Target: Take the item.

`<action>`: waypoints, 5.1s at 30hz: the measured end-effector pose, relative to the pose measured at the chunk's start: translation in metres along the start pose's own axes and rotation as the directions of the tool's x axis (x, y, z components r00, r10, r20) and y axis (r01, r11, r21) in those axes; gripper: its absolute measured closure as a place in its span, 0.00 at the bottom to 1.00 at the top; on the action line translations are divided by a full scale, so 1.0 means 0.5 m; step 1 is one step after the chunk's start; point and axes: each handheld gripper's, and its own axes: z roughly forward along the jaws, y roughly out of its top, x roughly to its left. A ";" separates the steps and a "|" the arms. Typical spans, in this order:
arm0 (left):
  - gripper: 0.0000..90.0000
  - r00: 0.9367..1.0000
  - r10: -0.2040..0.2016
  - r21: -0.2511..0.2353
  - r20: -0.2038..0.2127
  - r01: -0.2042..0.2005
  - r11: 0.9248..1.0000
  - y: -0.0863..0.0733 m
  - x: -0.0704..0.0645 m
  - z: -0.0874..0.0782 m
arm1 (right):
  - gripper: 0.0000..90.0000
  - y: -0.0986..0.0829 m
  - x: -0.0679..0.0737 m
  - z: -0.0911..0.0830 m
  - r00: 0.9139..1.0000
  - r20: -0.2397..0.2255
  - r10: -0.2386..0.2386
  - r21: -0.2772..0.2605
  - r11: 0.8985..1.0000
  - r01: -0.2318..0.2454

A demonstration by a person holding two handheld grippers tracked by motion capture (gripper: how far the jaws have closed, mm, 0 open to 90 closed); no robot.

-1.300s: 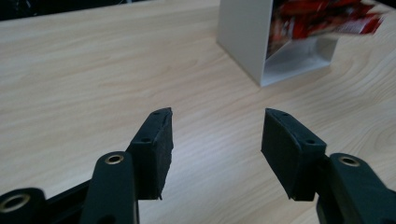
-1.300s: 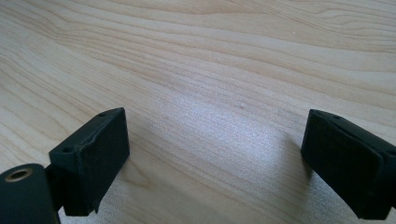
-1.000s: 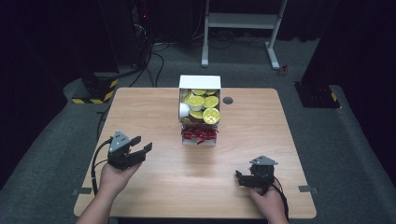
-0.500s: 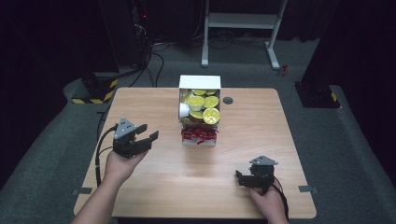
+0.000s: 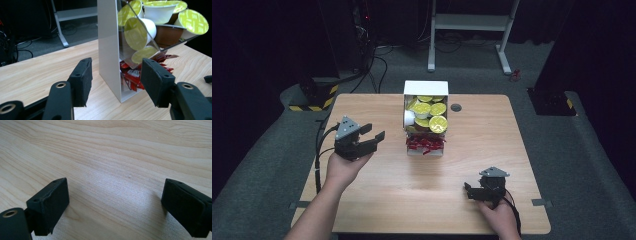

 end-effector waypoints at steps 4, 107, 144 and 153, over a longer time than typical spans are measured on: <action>0.47 1.000 0.006 -0.002 0.005 -0.006 1.000 0.017 -0.001 0.002 | 0.09 0.000 0.000 0.000 1.000 0.000 0.000 0.000 1.000 0.000; 0.43 0.990 0.137 -0.018 -0.019 -0.138 0.990 0.135 -0.158 0.201 | 0.09 -0.001 -0.002 -0.001 1.000 -0.019 -0.017 0.002 1.000 0.017; 0.46 0.993 0.116 -0.088 -0.022 -0.117 0.989 0.154 -0.153 0.164 | 0.09 -0.002 -0.001 -0.002 0.999 -0.020 -0.025 0.000 1.000 0.025; 0.70 0.991 0.122 -0.099 -0.061 -0.127 0.987 0.149 -0.138 0.171 | 0.09 -0.002 -0.001 -0.002 0.999 -0.024 -0.024 0.001 1.000 0.024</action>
